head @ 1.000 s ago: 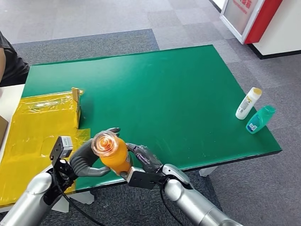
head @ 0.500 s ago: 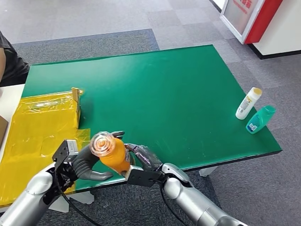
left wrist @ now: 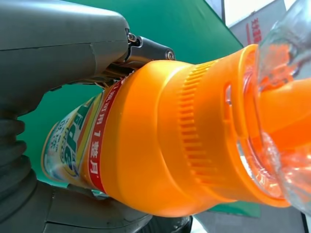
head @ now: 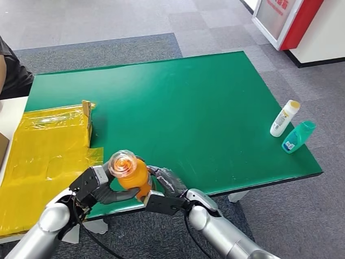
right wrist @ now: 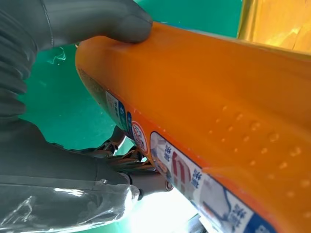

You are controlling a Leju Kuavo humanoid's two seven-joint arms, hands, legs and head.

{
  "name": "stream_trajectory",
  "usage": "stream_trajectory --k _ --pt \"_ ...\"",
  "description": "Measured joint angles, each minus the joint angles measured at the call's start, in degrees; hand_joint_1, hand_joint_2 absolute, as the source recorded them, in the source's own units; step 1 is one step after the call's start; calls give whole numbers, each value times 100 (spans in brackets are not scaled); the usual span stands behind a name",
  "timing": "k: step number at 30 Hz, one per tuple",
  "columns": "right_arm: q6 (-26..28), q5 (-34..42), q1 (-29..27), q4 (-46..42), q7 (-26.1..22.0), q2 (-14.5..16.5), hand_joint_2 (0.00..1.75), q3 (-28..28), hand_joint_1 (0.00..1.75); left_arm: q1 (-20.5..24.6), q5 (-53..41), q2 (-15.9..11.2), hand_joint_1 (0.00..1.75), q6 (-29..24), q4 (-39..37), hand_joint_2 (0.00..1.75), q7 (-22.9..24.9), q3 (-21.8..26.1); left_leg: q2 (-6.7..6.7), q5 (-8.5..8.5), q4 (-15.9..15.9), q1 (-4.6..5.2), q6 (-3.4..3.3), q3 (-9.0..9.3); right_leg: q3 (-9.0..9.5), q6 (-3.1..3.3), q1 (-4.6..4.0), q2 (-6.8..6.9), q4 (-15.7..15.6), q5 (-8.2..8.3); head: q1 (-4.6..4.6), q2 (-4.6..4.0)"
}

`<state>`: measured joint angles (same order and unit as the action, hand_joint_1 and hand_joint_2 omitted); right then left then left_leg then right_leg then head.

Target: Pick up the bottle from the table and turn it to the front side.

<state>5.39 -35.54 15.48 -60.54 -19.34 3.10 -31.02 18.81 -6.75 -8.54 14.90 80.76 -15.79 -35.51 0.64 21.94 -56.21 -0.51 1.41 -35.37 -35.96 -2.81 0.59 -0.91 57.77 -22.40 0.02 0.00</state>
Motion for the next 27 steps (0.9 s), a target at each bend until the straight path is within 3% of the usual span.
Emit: stream_trajectory --k 1,4,5,11,15,22,27 --pt "0 -14 -18 -26 9 0 175 9 139 -35 -69 31 175 -66 32 175 16 21 0 0 0 0 0 0 0 0 0 0 0 0 0 0" --pt "21 -64 -87 -120 40 0 175 40 8 -150 -251 115 175 -236 131 175 61 92 0 0 0 0 0 0 -1 0 0 0 0 0 0 0" --pt "48 -89 -123 -162 53 -1 175 62 0 -190 -325 142 175 -311 172 175 73 131 0 0 0 0 0 0 -1 0 0 0 0 0 1 0" --pt "144 -123 -436 -608 72 -14 175 339 0 -314 -695 249 175 -639 511 175 155 509 0 0 0 0 0 0 -1 0 0 0 0 0 1 0" --pt "142 -22 -658 -968 4 -43 175 578 0 -169 -843 239 175 -642 690 175 371 765 0 -1 0 0 0 0 -1 0 0 0 -1 0 -1 0" --pt "103 112 -928 -1351 -103 -92 175 944 0 496 -1140 46 175 -351 753 175 930 987 0 -8 0 0 3 -1 -4 2 -1 0 0 6 1 0" --pt "4 339 -1016 -1380 -252 -99 175 1212 0 1559 -1314 -357 175 330 364 175 1447 733 -2 -18 0 -1 8 -7 -14 11 -2 -1 1 20 -1 0"
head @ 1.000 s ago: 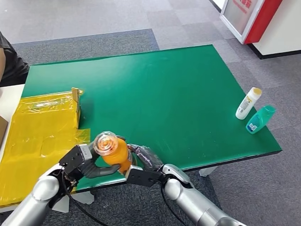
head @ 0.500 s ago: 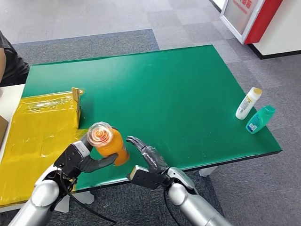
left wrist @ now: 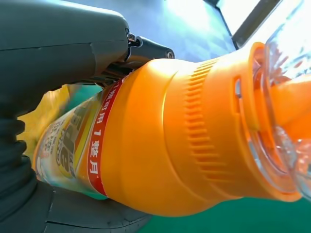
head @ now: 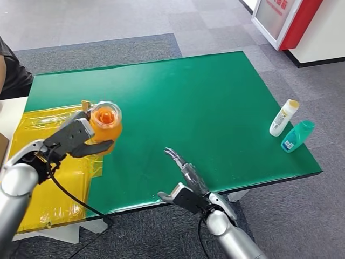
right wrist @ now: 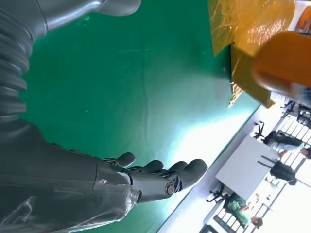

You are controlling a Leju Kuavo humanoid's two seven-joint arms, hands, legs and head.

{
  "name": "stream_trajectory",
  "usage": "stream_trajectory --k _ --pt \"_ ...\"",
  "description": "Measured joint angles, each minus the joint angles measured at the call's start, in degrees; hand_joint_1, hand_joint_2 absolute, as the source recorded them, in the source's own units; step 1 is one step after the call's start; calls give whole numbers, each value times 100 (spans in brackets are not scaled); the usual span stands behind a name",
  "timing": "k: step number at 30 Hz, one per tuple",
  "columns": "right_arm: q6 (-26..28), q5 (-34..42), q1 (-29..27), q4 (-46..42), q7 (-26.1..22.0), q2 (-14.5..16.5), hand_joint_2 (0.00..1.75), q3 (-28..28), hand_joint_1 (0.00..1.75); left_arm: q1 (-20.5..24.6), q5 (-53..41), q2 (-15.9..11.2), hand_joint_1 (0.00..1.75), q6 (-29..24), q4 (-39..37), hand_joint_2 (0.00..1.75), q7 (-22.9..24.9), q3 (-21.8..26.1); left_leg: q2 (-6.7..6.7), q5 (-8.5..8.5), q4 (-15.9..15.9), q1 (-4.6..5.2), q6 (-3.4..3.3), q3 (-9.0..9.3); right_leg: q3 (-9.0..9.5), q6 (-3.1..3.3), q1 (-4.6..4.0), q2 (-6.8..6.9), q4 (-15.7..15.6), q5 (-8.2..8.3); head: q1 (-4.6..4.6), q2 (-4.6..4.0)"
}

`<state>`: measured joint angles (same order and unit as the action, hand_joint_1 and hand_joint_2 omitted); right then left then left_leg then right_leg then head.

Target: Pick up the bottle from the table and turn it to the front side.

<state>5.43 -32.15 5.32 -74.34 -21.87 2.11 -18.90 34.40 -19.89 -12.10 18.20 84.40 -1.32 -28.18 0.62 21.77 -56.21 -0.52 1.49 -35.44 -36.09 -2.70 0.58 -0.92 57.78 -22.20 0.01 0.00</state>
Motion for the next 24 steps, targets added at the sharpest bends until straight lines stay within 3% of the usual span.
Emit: stream_trajectory --k 4,9,24 --pt "-78 61 -35 -1 -36 -2 175 140 0 625 -206 -155 175 332 -349 175 263 -259 -2 -4 0 0 2 0 -2 3 0 -1 0 4 1 0" --pt "-209 133 -24 -43 77 2 175 208 0 1140 -484 -359 175 778 -744 175 755 -917 -3 -4 0 1 1 -1 0 1 1 -3 1 6 2 0" --pt "-291 157 -20 -46 232 8 175 226 0 1161 -893 -1272 175 1014 -1130 175 1004 -1861 -5 -5 1 -2 3 -2 -1 3 -4 -6 2 4 2 0"
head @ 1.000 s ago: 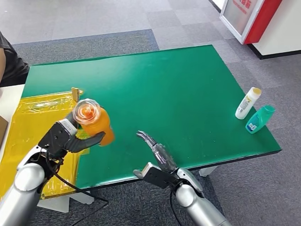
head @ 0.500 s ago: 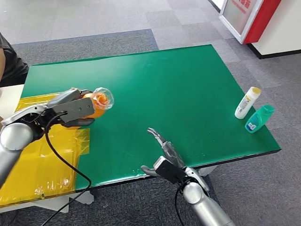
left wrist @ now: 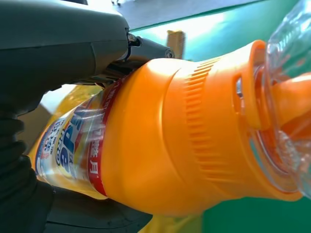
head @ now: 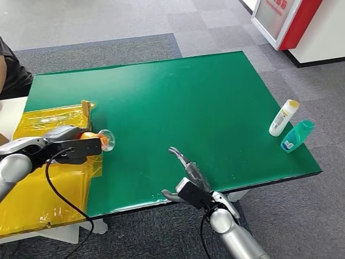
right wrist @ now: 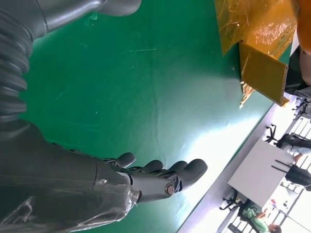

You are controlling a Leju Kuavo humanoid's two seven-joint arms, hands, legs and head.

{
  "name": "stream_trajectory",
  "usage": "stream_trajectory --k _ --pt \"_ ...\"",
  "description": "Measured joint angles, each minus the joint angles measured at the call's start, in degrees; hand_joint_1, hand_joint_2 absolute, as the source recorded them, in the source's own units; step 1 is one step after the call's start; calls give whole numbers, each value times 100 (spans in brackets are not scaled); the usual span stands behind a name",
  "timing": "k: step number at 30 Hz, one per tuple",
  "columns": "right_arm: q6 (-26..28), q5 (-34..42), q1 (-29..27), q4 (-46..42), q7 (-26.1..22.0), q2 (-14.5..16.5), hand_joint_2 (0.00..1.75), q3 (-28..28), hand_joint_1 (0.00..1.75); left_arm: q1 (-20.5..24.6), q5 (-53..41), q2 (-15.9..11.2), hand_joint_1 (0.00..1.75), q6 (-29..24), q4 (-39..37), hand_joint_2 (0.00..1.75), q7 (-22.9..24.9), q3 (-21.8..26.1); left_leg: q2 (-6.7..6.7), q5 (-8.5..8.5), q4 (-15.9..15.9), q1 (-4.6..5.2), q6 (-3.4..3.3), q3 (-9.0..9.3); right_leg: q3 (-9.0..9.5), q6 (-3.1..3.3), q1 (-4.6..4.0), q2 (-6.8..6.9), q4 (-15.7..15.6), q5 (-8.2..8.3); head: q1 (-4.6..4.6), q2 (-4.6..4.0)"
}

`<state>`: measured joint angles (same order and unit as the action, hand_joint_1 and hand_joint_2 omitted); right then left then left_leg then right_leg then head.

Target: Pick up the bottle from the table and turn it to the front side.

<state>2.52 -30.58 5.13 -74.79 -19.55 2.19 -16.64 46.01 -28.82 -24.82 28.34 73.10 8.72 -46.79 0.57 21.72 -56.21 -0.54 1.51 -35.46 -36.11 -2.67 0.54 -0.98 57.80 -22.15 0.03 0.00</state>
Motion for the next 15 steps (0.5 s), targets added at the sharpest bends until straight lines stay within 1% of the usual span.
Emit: stream_trajectory --k 4,7,11,15 --pt "-8 0 -5 0 34 0 175 -1 0 -181 -223 -296 175 -92 -17 175 15 -45 0 0 0 0 0 0 -2 0 -1 1 0 0 -2 0" --pt "-13 0 -5 0 40 0 175 -1 0 -320 -283 -435 175 -136 -47 175 14 -22 1 0 0 -1 0 0 -1 0 -1 1 0 -1 -1 0" --pt "-28 0 -4 0 43 1 175 -3 0 -507 -349 -538 175 -214 -135 175 10 81 1 0 0 0 0 -1 0 0 0 1 0 -1 -1 0" --pt "-41 0 -2 0 43 12 175 -4 0 -677 -428 -526 175 -349 -286 175 -17 271 1 0 0 0 0 -1 -1 0 0 1 -1 -1 -1 0"
